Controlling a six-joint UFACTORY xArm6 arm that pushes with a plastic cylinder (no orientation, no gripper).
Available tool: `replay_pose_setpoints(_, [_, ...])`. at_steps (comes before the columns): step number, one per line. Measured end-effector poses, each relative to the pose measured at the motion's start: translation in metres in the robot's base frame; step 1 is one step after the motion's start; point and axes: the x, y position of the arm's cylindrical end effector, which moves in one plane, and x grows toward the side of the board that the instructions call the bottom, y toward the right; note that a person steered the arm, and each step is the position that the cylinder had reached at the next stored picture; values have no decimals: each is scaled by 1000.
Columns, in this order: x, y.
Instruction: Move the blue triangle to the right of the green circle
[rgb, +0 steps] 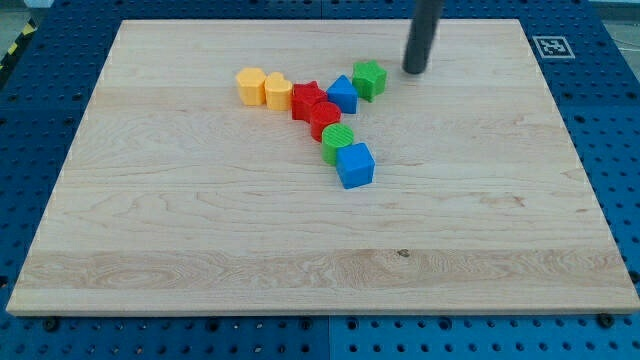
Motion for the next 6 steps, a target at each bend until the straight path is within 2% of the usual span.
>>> replay_pose_setpoints(1, [-30, -36])
replay_pose_setpoints(2, [-31, -87])
replay_pose_setpoints(3, [-21, -113])
replay_pose_setpoints(4, [0, -124])
replay_pose_setpoints(6, [49, -83])
